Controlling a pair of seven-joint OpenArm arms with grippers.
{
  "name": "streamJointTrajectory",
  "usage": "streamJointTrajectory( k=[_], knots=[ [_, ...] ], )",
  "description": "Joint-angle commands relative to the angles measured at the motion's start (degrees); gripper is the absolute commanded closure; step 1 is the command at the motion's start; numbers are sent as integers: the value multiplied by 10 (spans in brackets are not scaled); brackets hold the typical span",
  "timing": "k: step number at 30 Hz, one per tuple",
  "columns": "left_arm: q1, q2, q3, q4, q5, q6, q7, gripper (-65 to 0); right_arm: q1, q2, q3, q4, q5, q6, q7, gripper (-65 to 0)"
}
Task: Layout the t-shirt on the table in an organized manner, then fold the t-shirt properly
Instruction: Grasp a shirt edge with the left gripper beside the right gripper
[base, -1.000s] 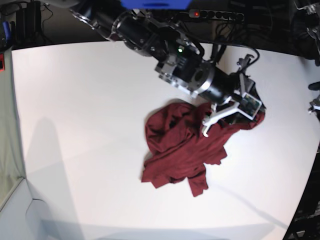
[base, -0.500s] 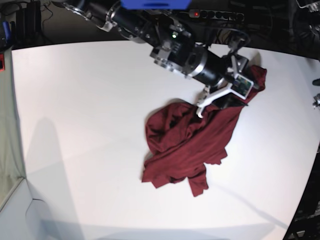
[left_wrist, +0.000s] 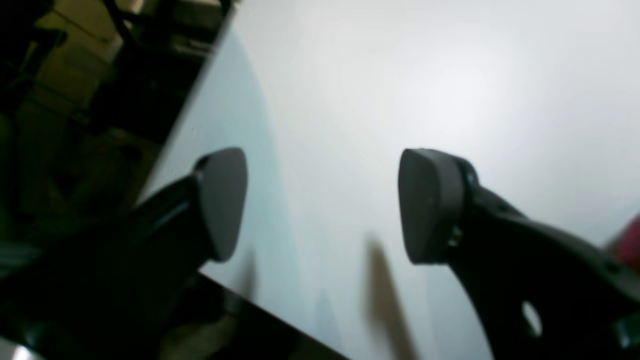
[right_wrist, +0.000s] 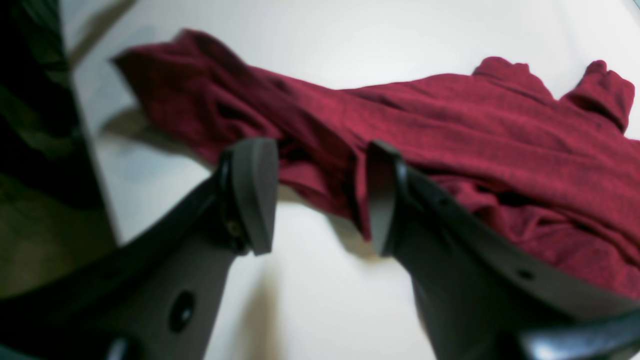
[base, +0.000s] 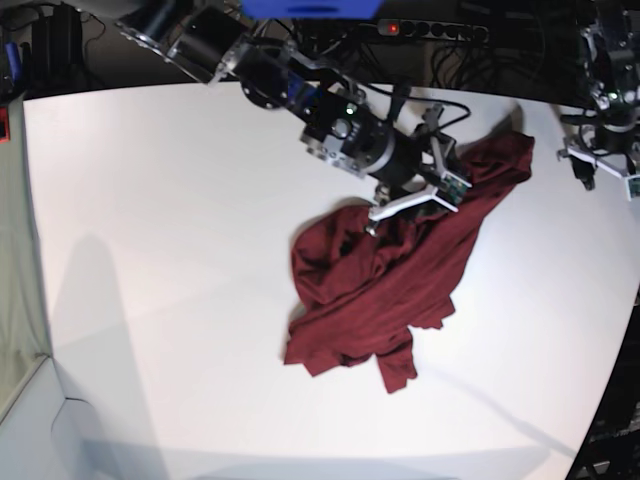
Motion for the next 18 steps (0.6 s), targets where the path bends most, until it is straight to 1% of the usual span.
streamJointTrajectory(
  k=[1, 7, 10, 15, 18],
  knots=[
    [-4, 0, -5, 12, 5, 4, -13, -462, 14, -8, 0, -4, 5, -1, 22, -298],
    [-4, 39, 2, 39, 2, 3, -14, -462, 41, -8, 0, -69, 5, -1, 48, -298],
    [1, 44, 22, 74, 2, 3, -14, -462, 54, -9, 0, -85, 5, -1, 60, -298],
    [-4, 67, 76, 103, 4, 3, -14, -461, 68, -8, 0, -86, 5, -1, 60, -298],
    [-14, 72, 119, 101, 6, 3, -14, -459, 69, -8, 0, -86, 5, -1, 60, -298]
  ],
)
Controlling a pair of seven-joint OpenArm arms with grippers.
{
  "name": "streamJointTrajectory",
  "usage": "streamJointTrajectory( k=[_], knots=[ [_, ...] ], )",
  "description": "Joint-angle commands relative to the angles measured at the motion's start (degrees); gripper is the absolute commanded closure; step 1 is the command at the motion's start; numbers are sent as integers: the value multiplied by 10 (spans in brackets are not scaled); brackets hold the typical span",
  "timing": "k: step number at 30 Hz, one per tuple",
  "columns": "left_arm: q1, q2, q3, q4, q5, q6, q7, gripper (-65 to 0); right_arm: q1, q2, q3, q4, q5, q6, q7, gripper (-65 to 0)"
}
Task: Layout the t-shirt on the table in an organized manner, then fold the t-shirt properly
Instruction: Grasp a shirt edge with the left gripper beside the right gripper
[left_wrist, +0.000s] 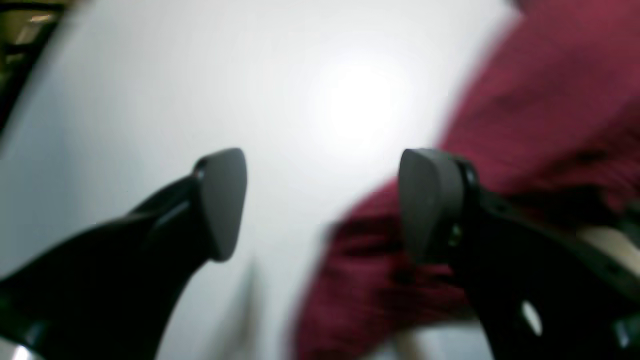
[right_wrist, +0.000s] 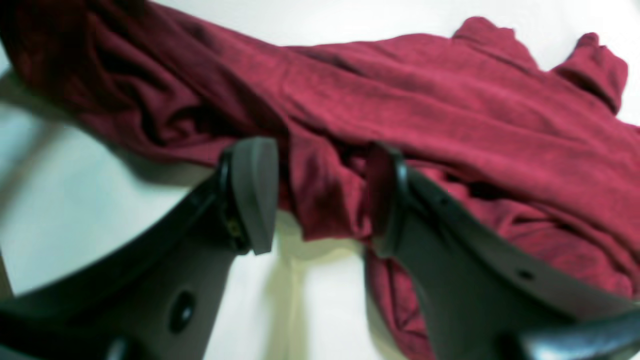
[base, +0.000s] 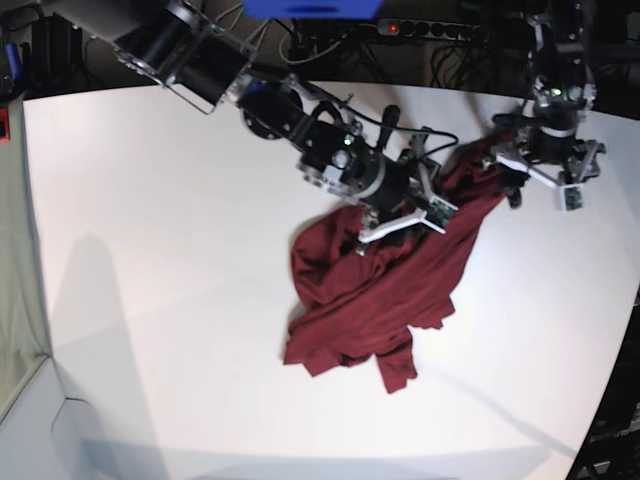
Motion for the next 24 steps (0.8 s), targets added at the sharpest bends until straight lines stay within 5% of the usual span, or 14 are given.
streamJointTrajectory(
  k=[1, 16, 24],
  knots=[
    [-8, -8, 7, 8, 4, 4, -17, -459, 9, -9, 1, 9, 3, -1, 16, -298],
    [66, 9, 42, 77, 4, 5, -14, -458, 7, -7, 1, 9, 3, -1, 16, -298],
    [81, 12, -13, 80, 1, 6, -12, -458, 7, -7, 1, 9, 3, -1, 16, -298]
  ],
)
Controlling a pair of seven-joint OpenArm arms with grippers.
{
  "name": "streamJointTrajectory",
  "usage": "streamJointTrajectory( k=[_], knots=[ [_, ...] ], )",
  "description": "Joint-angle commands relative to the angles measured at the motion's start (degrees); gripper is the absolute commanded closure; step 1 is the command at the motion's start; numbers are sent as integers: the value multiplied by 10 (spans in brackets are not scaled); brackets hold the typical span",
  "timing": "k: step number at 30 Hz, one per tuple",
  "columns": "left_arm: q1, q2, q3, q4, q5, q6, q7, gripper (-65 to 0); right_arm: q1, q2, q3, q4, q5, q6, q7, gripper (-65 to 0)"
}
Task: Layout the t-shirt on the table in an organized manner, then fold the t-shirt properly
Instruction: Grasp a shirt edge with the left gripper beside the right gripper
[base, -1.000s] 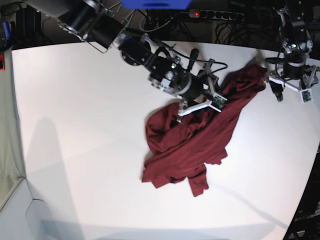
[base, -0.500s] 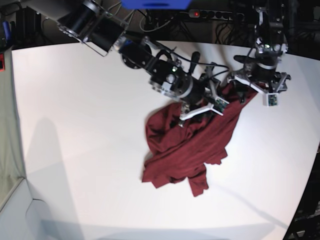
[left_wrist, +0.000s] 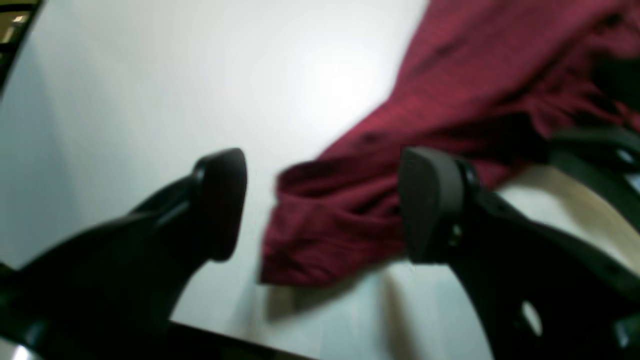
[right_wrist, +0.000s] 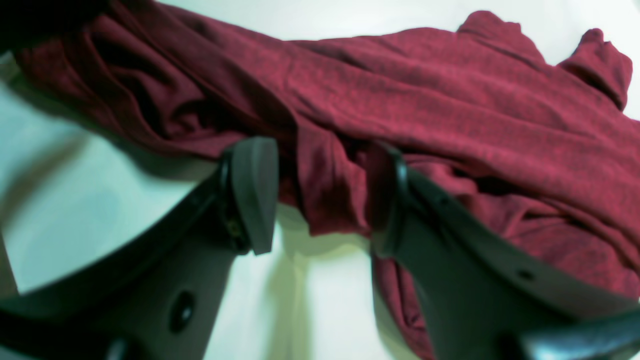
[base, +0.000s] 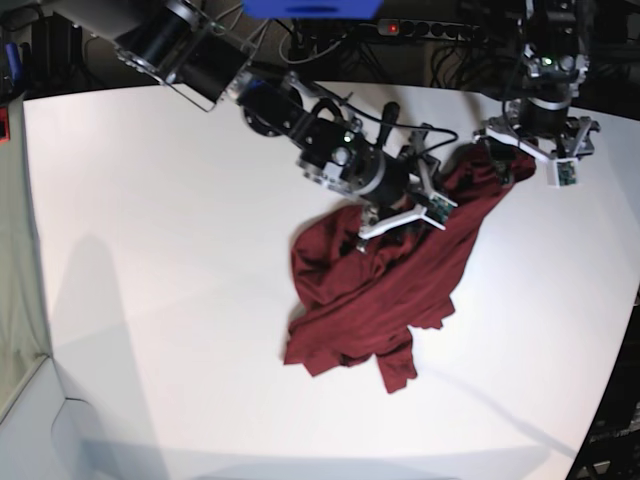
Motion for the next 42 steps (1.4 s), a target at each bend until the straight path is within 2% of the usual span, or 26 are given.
streamJointTrajectory(
  k=[1, 35, 37, 42],
  knots=[
    [3, -4, -5, 13, -3, 3, -12, -458, 12, -7, 2, 10, 3, -1, 15, -298],
    [-4, -4, 0, -48, -3, 2, -17, -454, 9, -10, 3, 10, 4, -1, 16, -298],
    [-14, -3, 5, -57, -3, 2, -16, -415, 11, -11, 3, 10, 4, -1, 16, -298],
    [-31, -3, 37, -81, -3, 2, -12, -178, 10, -11, 2, 10, 4, -1, 16, -298]
  ],
)
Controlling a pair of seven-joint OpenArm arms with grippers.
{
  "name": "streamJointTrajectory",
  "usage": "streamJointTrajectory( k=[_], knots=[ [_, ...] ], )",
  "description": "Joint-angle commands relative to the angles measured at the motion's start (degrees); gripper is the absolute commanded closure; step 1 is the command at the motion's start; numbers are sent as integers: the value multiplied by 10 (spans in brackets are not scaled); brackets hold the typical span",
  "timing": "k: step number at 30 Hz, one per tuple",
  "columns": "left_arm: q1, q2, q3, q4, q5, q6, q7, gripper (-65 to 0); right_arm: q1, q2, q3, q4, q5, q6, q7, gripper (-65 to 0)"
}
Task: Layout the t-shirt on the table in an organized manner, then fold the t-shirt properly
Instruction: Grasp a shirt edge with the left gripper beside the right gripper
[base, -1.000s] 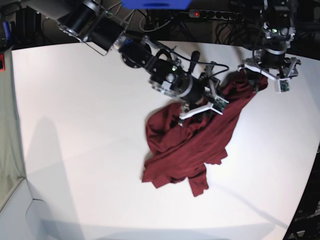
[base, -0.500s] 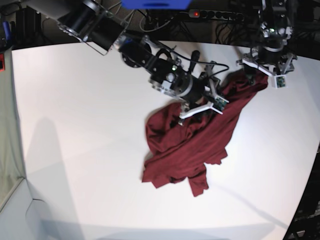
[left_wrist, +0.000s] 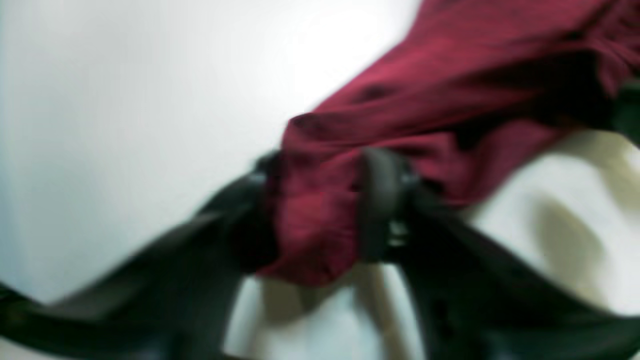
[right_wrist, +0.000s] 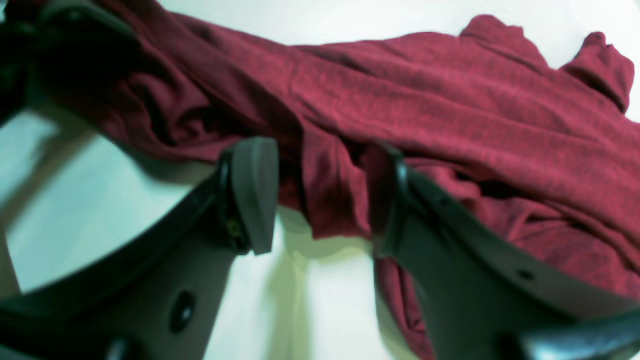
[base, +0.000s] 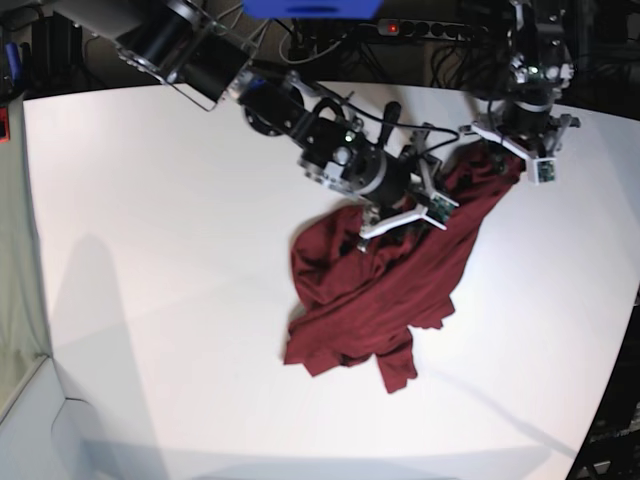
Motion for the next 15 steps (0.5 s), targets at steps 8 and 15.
streamJointTrajectory(
  k=[8, 15],
  knots=[
    [-6, -4, 10, 12, 1, 3, -9, -10, 10, -9, 1, 10, 4, -1, 16, -298],
    [10, -5, 9, 46, 1, 3, -13, -2, 13, -24, 1, 6, 4, -1, 16, -298]
  ],
)
